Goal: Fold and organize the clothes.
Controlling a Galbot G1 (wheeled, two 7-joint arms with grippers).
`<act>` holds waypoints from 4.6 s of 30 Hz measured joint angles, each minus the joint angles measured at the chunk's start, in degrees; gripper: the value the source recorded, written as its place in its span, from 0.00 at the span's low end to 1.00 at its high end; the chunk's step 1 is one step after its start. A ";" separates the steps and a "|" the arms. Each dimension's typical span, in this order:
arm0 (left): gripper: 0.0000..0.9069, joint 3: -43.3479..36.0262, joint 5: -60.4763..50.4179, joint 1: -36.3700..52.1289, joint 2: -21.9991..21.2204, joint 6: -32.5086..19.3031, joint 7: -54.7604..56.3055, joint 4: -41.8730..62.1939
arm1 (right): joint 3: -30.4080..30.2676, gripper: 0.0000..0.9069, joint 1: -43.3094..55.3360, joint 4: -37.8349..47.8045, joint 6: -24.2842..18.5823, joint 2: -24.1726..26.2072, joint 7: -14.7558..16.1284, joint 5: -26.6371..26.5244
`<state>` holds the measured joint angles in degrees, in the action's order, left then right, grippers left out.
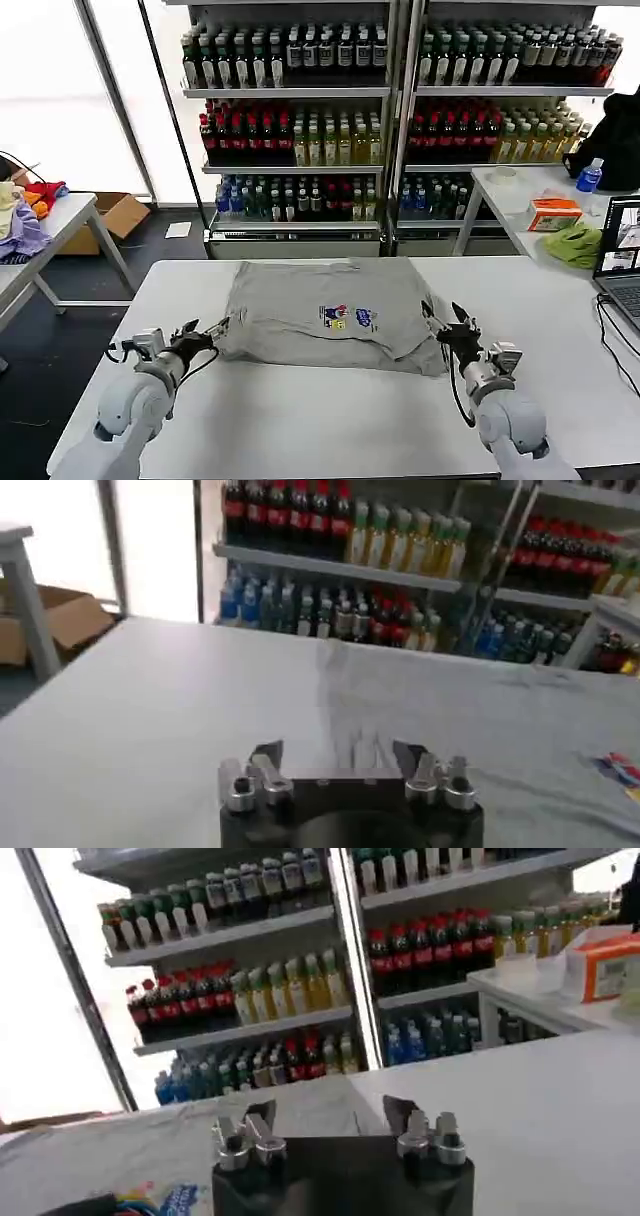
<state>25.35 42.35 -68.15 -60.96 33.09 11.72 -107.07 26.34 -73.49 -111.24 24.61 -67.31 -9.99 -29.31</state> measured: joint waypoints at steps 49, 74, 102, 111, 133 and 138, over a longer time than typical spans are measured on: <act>0.00 1.53 -1.80 -6.80 -4.71 -0.59 -2.31 -2.06 | -1.72 0.00 -11.30 -5.06 1.23 1.33 -0.69 3.60; 0.01 15.45 -1.87 -36.67 -9.89 0.06 -6.01 -20.70 | 3.56 0.00 -31.70 -18.48 -1.50 4.75 1.24 4.65; 1.00 28.49 1.19 -31.48 -1.84 0.17 -9.01 -19.18 | 10.80 1.00 -19.02 -17.37 4.89 10.06 5.51 -3.28; 1.00 22.18 4.66 -19.12 5.75 0.16 -11.73 -10.05 | 1.12 1.00 4.47 -1.10 6.87 10.73 10.38 -4.95; 1.00 -1.28 2.16 6.96 9.94 -0.10 -18.88 11.09 | -19.84 1.00 38.83 31.95 8.07 3.23 14.99 -4.54; 1.00 -3.67 0.82 9.58 9.36 -0.34 -19.69 14.08 | -21.55 1.00 41.14 35.96 8.06 1.66 15.42 -4.09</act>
<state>21.67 43.17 -58.57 -51.60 32.75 -7.97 -92.99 4.78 -32.35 -75.28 32.67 -65.66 5.43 -33.40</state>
